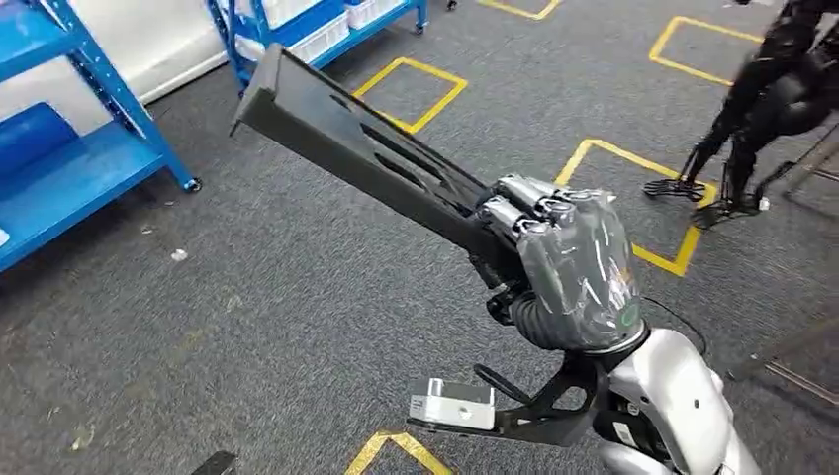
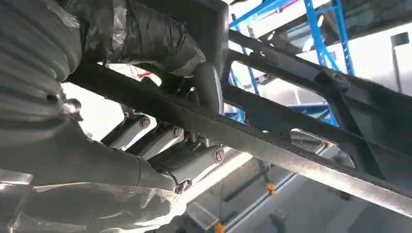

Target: Take the parts from the cabinet and place them on the table.

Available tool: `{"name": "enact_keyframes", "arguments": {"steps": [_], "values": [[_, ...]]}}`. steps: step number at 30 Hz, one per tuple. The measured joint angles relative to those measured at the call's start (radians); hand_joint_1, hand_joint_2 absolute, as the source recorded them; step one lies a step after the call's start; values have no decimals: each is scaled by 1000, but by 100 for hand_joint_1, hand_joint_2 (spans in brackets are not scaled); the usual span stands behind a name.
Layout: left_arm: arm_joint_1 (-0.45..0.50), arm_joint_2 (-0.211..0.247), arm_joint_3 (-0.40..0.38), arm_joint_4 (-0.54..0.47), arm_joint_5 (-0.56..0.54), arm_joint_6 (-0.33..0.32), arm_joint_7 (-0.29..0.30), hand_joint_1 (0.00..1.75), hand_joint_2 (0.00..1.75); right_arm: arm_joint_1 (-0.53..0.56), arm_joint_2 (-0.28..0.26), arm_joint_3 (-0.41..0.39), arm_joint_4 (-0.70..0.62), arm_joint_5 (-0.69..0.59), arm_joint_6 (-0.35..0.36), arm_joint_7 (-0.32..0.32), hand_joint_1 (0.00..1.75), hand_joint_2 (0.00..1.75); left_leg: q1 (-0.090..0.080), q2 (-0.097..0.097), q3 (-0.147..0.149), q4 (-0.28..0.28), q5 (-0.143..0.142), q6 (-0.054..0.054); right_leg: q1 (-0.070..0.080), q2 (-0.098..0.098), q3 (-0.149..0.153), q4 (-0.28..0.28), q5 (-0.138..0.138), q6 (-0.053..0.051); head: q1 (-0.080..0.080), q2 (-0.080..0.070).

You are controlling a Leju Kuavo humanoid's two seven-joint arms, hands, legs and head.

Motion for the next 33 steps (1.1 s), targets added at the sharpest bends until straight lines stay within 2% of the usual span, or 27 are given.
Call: {"name": "enact_keyframes", "arguments": {"steps": [2, 3, 4, 5, 6, 7, 8, 9, 10, 11, 12, 14, 15, 16, 17, 18, 20, 21, 22, 24, 25, 26, 29, 30, 31, 32, 33], "values": [[1, 0, 0, 0, 1, -2, -2, 0, 0, -3, 0, 0, 1, -1, -1, 0, 171, 175, -2, 22, -16, -6, 20, 7, 0, -62, -32, 85, -118, 5, 5, 0], [3, 0, 0, 0, 2, -4, -3, 0, 0, -3, 0, 0, 1, -1, -1, 0, 171, 175, -1, 34, -30, -5, 31, 5, -5, -79, -49, 159, -179, 10, 7, 0], [6, 0, 0, 0, 6, -9, -6, 0, 0, -3, 0, 0, 1, -1, -1, 0, 171, 175, -1, 46, -41, -5, 40, 4, -11, -87, -63, 228, -216, 17, 6, 0], [8, 0, 0, 0, 14, -17, -11, 0, 0, -3, 0, 0, 1, -1, -2, 0, 171, 175, 1, 61, -56, -4, 49, 0, -19, -92, -74, 291, -218, 25, 6, 0], [8, 0, 0, 0, 21, -23, -16, 0, 0, -3, 0, 0, 2, -1, -2, 0, 171, 175, 5, 75, -71, 1, 57, -7, -27, -95, -74, 327, -179, 33, 6, 0], [7, 0, 0, 0, 23, -27, -21, 0, 0, -3, 0, 0, 3, -2, -2, 0, 171, 175, 9, 90, -89, 8, 64, -14, -36, -98, -55, 322, -127, 44, 6, 0], [7, 0, 0, 0, 27, -31, -23, 0, 0, -3, 0, 0, 3, -2, -2, 0, 171, 175, 14, 100, -105, 16, 67, -20, -44, -107, -22, 287, -94, 54, 6, 0], [6, 0, 0, 0, 31, -32, -25, 0, 0, -3, 0, 0, 3, -2, -2, 0, 171, 175, 19, 110, -120, 31, 70, -26, -53, -129, 35, 218, -86, 66, 6, 0], [7, 2, 0, 0, 32, -33, -25, 0, 0, -5, 0, 0, 3, -2, -2, 0, 171, 175, 18, 116, -132, 49, 68, -37, -61, -172, 105, 131, -124, 76, 8, 0], [9, 1, 0, 0, 34, -34, -27, 0, 0, -8, 0, 0, 4, -3, -3, 0, 171, 175, 20, 126, -145, 70, 63, -47, -44, -177, 148, 59, -164, 74, 8, 0], [9, 2, 0, 0, 35, -35, -27, 0, 0, -12, 0, 0, 5, -3, -3, 0, 171, 175, 20, 133, -149, 79, 64, -54, -44, -168, 155, 34, -190, 48, 6, 0], [8, -1, 0, 0, 37, -35, -31, 0, 0, -13, 0, 0, 5, -4, -5, 0, 171, 175, 31, 157, -153, 80, 76, -69, -33, -142, 139, 37, -186, 26, 4, 0], [8, -3, 0, 0, 41, -35, -32, 0, 0, -13, 0, 0, 5, -4, -5, 0, 171, 175, 37, 154, -156, 81, 73, -76, -34, -132, 137, 34, -180, 13, 4, 0], [9, -4, 0, 0, 44, -35, -32, 0, 0, -14, 0, 0, 5, -4, -6, 0, 171, 175, 40, 102, -165, 104, 44, -82, -34, -125, 132, 34, -173, 3, 1, 0], [10, -6, 0, 0, 45, -37, -32, 0, 0, -15, 0, 0, 5, -4, -6, 0, 171, 175, 40, 65, -183, 156, -1, -81, -33, -118, 127, 34, -168, -5, -1, 0], [13, -8, 0, 0, 48, -37, -33, 0, 0, -15, 2, 0, 6, -4, -6, 0, 171, 175, 38, 48, -207, 221, -42, -80, -31, -109, 122, 34, -164, -11, -3, 0], [22, -8, 0, 0, 53, -37, -34, 0, 0, -13, 3, 0, 10, -4, -7, 0, 171, 175, 36, 35, -255, 351, -97, -74, -18, -83, 111, 35, -155, -20, -3, 0], [26, -8, 0, 1, 53, -39, -35, 0, 0, -13, 3, 0, 12, -4, -7, 0, 171, 175, 33, 34, -256, 365, -91, -69, -13, -68, 107, 35, -151, -22, -3, 0], [29, -8, 0, 2, 53, -39, -36, 0, 0, -12, 4, 0, 14, -4, -8, 0, 171, 175, 27, 32, -238, 337, -64, -59, -9, -54, 103, 36, -147, -24, -3, 0], [30, -6, 0, 3, 54, -39, -40, 0, 0, -11, 6, 0, 18, 6, -12, 0, 171, 175, 12, 13, -154, 190, 17, -36, -5, -30, 101, 36, -143, -23, -3, 0], [29, -4, 0, 3, 55, -39, -43, 0, 0, -12, 8, 0, 20, 19, -13, 0, 171, 175, 3, -26, -115, 108, 32, -22, -8, -22, 100, 36, -141, -23, -3, 0], [30, -1, 0, 3, 56, -40, -45, 0, 0, -16, 10, 0, 21, 37, -14, 3, 171, 175, 7, -53, -92, 86, 23, -14, -7, -12, 95, 35, -136, -16, 0, 0], [27, 1, -1, 3, 59, -40, -50, 0, 0, -19, 11, 0, 27, 78, -13, 13, 171, 175, -3, -37, -85, 62, 30, -12, -24, 18, 89, 24, -122, 1, -10, 0], [28, 2, -1, 3, 60, -40, -50, 0, 0, -20, 11, 0, 28, 80, -13, 14, 171, 175, -3, -19, -74, 28, 42, -4, -19, 33, 92, 15, -117, 10, -9, 0], [27, 0, -1, 3, 61, -40, -50, 0, 0, -19, 11, 0, 29, 81, -13, 14, 171, 175, 5, 2, -61, 6, 55, -8, -14, -16, 82, 32, -133, 6, -8, 0], [27, 0, -1, 3, 62, -41, -51, 0, 0, -28, 11, 0, 30, 81, -13, 14, 171, 175, 6, 7, -58, -6, 60, -1, -9, -55, 60, 73, -166, 9, -4, 0], [28, 0, -2, 3, 62, -42, -51, 0, 0, -32, 11, 0, 32, 82, -13, 14, 171, 175, 6, 21, -59, -6, 60, 0, -10, -74, 31, 138, -201, 13, -2, 0]]}}
